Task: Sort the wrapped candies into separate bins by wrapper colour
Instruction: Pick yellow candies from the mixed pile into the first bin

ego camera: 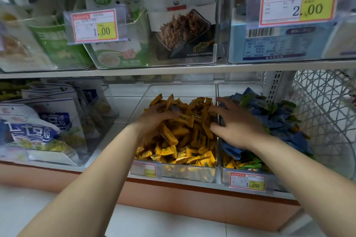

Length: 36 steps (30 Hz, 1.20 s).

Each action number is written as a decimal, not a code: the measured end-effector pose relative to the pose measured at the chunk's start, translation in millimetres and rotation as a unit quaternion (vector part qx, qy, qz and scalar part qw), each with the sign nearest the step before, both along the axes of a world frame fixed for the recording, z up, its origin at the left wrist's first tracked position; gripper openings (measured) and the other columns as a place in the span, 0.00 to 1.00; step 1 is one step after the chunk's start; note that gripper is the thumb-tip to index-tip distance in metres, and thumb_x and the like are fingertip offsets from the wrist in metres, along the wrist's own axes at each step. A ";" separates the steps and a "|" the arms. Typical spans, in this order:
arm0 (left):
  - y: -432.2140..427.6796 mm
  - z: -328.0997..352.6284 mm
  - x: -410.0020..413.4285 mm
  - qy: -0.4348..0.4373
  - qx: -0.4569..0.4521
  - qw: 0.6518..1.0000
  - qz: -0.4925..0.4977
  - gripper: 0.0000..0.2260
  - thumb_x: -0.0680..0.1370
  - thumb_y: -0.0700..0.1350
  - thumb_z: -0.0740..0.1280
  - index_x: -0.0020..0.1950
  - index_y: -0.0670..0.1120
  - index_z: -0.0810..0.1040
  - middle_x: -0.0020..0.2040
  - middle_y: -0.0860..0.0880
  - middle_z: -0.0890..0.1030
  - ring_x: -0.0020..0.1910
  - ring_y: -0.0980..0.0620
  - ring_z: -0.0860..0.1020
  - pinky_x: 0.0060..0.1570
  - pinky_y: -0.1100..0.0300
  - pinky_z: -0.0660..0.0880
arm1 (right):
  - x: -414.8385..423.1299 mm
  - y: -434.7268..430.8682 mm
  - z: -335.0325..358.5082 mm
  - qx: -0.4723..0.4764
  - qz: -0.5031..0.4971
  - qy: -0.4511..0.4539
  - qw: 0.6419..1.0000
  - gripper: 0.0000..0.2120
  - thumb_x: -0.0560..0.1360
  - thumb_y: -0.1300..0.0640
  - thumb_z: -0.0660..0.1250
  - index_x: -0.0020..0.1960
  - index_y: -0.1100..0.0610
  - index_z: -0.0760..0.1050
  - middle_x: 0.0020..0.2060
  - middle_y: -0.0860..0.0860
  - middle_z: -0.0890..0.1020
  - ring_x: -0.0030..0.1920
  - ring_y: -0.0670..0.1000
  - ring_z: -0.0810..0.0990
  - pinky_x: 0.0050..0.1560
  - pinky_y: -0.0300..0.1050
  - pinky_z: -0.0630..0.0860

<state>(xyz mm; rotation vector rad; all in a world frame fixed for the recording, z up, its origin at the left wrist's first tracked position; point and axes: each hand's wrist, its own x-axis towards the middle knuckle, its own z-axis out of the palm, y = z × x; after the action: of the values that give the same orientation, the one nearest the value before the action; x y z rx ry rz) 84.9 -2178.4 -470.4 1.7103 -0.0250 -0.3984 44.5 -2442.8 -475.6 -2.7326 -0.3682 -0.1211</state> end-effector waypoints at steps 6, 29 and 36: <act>17.8 3.7 -2.3 -0.158 0.152 0.974 0.053 0.17 0.73 0.38 0.75 0.57 0.54 0.79 0.51 0.56 0.83 0.56 0.53 0.80 0.48 0.66 0.76 | -0.5 2.6 1.6 -0.007 -0.008 -0.003 1.000 0.24 0.75 0.37 0.59 0.71 0.40 0.66 0.78 0.43 0.55 0.75 0.54 0.61 0.65 0.52 0.67; -38.4 -42.9 23.8 -0.220 0.454 0.863 0.025 0.07 0.76 0.52 0.73 0.43 0.53 0.76 0.51 0.51 0.79 0.49 0.49 0.79 0.45 0.55 0.77 | 10.0 47.6 10.6 -0.029 -0.003 -0.018 0.999 0.14 0.75 0.43 0.65 0.60 0.40 0.77 0.57 0.45 0.81 0.61 0.54 0.74 0.68 0.49 0.62; -25.3 -10.3 -3.6 -0.297 0.427 0.852 0.055 0.07 0.80 0.49 0.67 0.54 0.54 0.84 0.48 0.54 0.83 0.46 0.54 0.79 0.39 0.59 0.72 | 2.7 49.4 14.9 -0.023 0.018 -0.056 0.998 0.23 0.74 0.44 0.66 0.68 0.44 0.72 0.62 0.47 0.78 0.62 0.54 0.76 0.63 0.50 0.71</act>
<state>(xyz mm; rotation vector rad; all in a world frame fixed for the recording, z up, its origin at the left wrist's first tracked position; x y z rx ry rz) 81.3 -2203.7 -480.8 2.6518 -0.2277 0.2863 47.2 -2393.5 -460.7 -2.7697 -0.4580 -0.2608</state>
